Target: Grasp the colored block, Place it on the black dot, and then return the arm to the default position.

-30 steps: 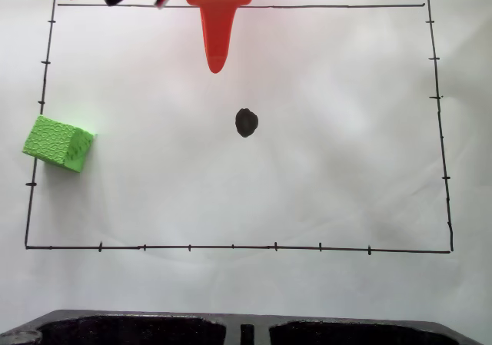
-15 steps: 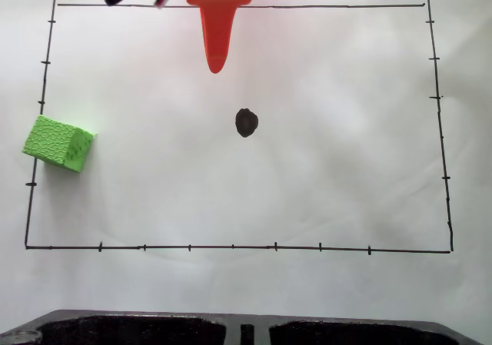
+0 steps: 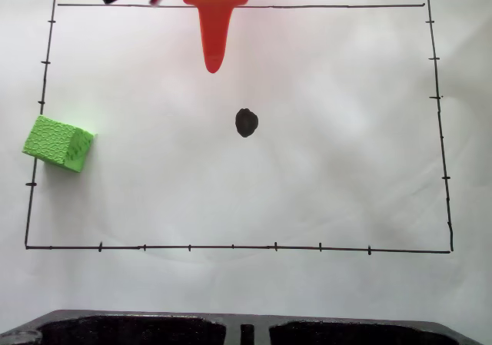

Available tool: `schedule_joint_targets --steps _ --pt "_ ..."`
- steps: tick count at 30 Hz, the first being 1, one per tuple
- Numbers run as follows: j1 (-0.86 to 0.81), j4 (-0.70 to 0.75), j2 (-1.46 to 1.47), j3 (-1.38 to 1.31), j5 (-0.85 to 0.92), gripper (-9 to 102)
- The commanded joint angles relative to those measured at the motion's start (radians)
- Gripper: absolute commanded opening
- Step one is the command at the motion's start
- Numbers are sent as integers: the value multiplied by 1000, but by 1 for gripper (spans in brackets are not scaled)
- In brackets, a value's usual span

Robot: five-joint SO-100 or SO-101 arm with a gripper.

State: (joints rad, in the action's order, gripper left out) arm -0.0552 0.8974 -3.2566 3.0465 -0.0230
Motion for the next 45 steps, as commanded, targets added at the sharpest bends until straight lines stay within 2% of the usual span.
schedule_joint_targets --steps 1,7,12,15,19,24,29,38,45 --pt "-5 -9 -8 -5 -2 0" --pt "-9 -44 41 -14 0 0" --pt "-26 -101 118 -32 115 0" --pt "-60 -77 202 -98 212 0" --pt "-121 -69 351 -235 224 0" --pt "-192 28 532 -442 275 0" --pt "-298 126 699 -629 423 1" --pt "-485 114 994 -877 583 6" --pt "-575 149 1229 -1104 474 9"
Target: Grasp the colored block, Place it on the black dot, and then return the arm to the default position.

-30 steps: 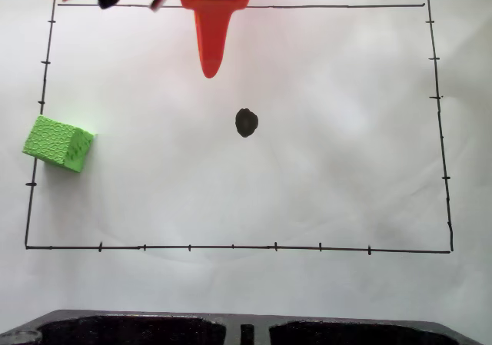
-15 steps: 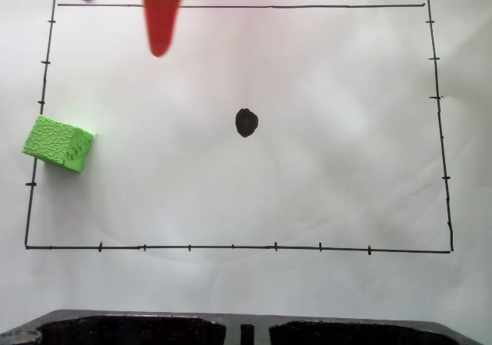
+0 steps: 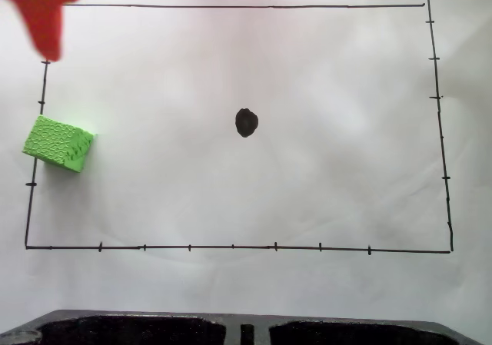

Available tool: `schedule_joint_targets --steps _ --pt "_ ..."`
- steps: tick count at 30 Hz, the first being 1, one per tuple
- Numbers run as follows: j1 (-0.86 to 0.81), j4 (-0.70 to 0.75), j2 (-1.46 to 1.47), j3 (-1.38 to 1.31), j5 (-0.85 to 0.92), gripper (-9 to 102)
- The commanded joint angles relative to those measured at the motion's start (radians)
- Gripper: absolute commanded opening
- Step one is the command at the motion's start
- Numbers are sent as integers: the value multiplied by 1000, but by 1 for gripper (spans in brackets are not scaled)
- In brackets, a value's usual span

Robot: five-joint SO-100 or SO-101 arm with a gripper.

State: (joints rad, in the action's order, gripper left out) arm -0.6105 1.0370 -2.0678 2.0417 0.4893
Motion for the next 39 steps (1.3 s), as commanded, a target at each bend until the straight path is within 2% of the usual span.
schedule_joint_targets --steps 1,8,10,15,19,39 --pt "-26 15 64 -127 -64 9" --pt "-12 149 224 -305 -216 16" --pt "-6 158 245 -316 -236 17" --pt "-5 189 307 -333 -270 29" --pt "-14 201 365 -362 -314 34" --pt "41 193 689 -581 -351 39"
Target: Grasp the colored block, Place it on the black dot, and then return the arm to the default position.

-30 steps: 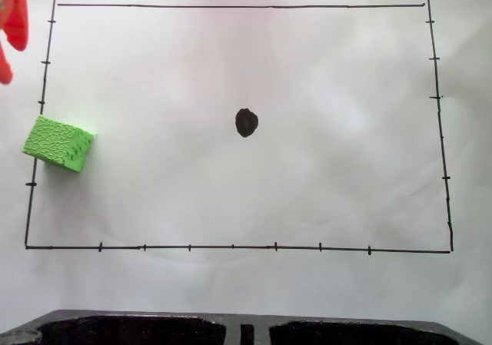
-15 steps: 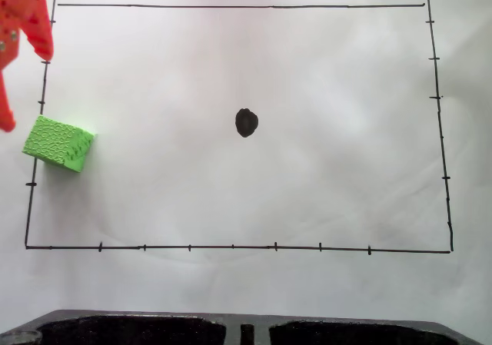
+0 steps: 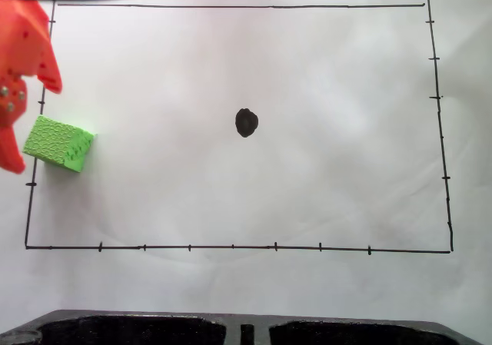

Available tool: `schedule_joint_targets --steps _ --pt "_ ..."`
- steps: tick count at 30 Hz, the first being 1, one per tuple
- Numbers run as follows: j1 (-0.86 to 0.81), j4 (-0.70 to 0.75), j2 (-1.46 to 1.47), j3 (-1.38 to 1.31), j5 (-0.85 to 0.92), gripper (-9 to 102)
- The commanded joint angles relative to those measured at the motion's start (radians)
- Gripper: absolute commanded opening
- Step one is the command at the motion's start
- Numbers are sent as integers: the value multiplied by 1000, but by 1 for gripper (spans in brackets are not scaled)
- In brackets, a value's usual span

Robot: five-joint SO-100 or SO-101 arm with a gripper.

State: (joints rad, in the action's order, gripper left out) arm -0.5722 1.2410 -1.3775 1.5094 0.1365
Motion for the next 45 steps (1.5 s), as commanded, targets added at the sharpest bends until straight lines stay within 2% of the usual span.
schedule_joint_targets --steps 1,25,37,45 --pt "5 -11 9 -52 2 39" --pt "23 -26 230 -196 3 39" --pt "15 -28 244 -198 8 23" --pt "9 9 209 -198 3 19"
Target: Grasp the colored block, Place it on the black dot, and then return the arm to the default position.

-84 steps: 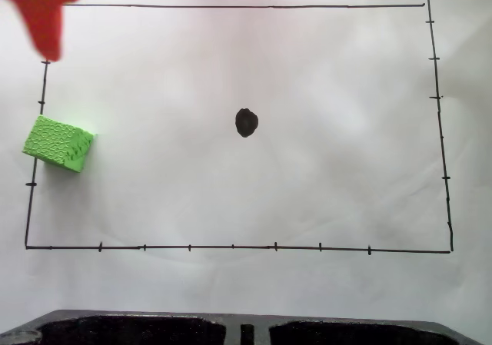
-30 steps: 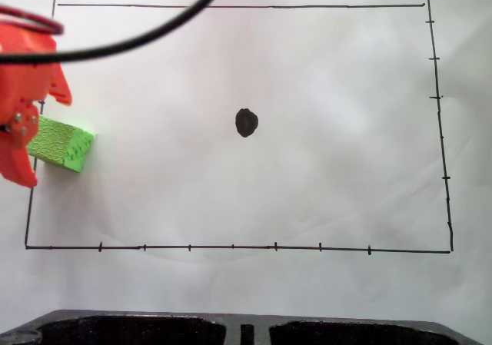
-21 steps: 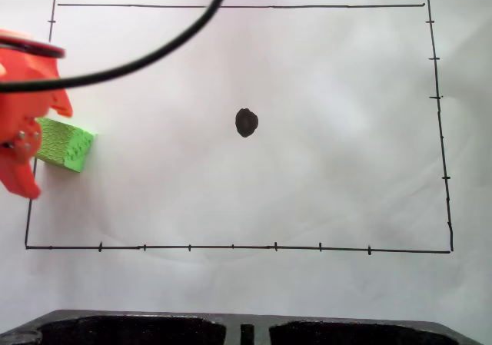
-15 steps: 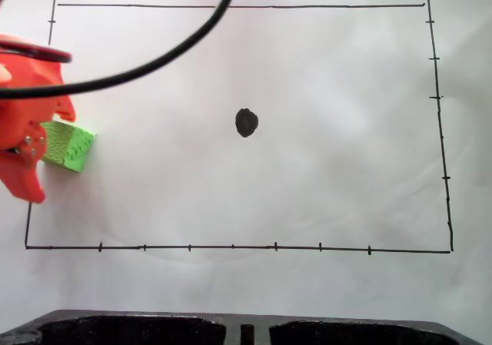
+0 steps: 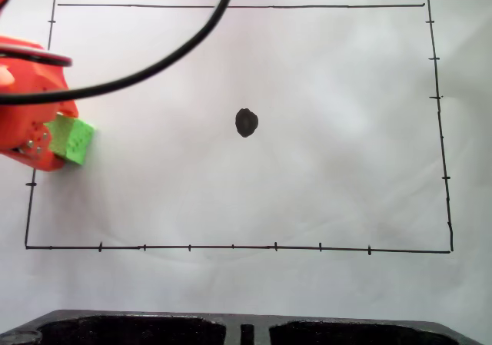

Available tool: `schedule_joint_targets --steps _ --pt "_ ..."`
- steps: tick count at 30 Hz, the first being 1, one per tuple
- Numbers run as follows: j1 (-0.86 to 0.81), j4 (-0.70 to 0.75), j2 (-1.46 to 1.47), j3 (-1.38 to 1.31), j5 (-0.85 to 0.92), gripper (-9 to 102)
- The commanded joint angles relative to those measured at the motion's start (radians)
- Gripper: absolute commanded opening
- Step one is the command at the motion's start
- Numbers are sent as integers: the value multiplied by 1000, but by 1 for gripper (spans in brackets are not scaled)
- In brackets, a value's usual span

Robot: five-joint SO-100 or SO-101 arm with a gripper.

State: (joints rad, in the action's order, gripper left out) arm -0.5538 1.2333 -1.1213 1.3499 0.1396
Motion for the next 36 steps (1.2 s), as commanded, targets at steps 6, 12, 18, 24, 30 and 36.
schedule_joint_targets --steps 6,12,18,24,30,36 --pt "14 77 -132 -28 -21 19" --pt "97 118 -250 43 -63 19" --pt "210 121 -356 158 -133 19" --pt "345 124 -420 273 -196 19" --pt "494 143 -425 319 -247 19" --pt "614 149 -413 339 -275 19"
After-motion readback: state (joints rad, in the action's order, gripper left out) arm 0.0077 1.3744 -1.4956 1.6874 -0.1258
